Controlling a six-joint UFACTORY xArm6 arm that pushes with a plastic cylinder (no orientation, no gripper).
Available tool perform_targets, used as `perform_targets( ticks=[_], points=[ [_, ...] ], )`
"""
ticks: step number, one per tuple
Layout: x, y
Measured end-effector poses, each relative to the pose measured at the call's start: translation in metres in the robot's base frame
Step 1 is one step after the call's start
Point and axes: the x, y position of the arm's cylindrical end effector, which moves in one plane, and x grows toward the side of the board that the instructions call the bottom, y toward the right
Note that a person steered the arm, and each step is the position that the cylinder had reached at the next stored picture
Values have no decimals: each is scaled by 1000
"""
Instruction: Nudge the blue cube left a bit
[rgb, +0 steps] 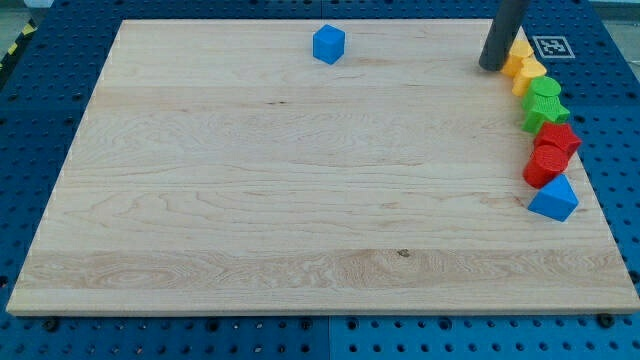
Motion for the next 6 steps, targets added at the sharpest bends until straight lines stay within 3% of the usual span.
perform_targets(
  ticks=[4, 6],
  points=[
    [33, -92],
    [-15, -130]
  ],
)
